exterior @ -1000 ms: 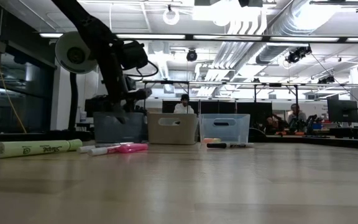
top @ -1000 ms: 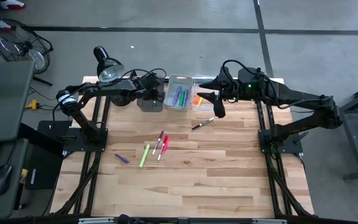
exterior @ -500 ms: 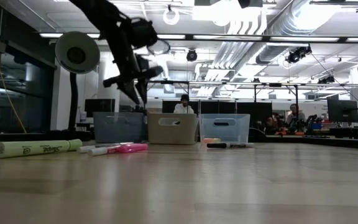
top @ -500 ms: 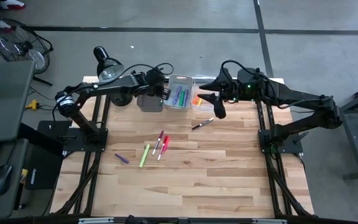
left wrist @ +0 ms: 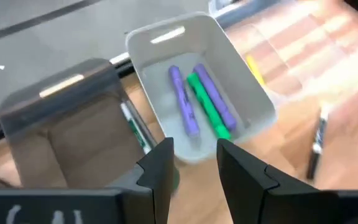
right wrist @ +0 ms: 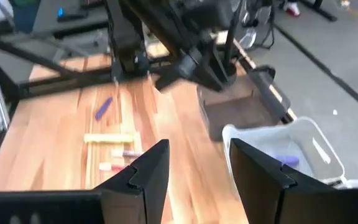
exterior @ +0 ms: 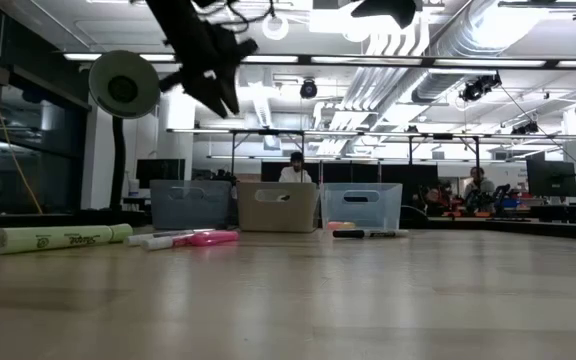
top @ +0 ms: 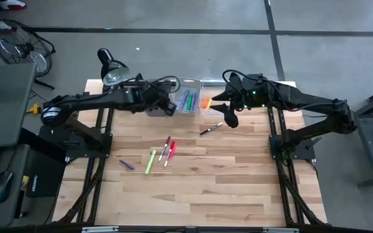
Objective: Pick & Place Markers
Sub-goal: Put the black marker into the black bin
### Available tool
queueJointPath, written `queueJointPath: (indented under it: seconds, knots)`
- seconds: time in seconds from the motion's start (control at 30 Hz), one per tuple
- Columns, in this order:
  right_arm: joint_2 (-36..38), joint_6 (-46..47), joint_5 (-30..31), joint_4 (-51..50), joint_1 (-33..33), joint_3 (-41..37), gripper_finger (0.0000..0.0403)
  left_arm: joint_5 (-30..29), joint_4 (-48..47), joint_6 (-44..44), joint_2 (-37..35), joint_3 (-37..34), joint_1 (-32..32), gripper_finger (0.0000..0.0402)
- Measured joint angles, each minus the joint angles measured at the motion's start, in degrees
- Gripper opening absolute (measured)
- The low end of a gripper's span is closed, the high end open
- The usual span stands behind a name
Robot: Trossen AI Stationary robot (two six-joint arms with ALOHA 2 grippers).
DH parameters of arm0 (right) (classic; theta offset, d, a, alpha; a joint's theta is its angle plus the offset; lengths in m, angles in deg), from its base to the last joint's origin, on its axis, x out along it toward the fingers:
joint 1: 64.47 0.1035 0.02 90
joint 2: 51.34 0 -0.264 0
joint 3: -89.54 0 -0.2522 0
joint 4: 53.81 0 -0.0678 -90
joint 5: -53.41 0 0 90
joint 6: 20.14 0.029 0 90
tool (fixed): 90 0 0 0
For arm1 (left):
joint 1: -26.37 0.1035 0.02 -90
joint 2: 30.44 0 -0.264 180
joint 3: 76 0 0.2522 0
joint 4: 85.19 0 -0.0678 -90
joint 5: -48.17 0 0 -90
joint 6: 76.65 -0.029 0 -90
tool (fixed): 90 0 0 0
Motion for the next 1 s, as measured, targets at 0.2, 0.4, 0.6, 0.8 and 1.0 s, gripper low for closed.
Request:
queueJointPath:
  seconds: [0.2, 0.4, 0.6, 0.8, 1.0]
  knots:
    - [0.0, -1.5, -2.5, -4.6, 0.0, 0.0, 0.0158, -6.9, -7.1, 1.6, -5.0, -0.2, -6.8, 0.012]
    - [-0.2, 0.7, -1.6, -5.1, 0.0, 0.0, 0.0157, -9.2, -6.0, 1.1, -9.5, -2.9, -12.8, 0.012]
    - [-3.4, -1.1, -0.8, -6.9, 2.1, 0.0, 0.0157, -9.2, -0.8, 6.0, -17.6, -13.9, -18.1, 0.012]
    - [-9.5, -7.3, -1.3, -14.0, 4.5, 0.0, 0.0158, -8.9, 7.2, 9.1, -28.3, -23.6, -24.9, 0.012]
    - [-16.5, -11.9, -3.5, -20.6, 4.1, 0.0, 0.0158, -11.2, 9.1, 8.6, -36.0, -27.6, -31.3, 0.012]
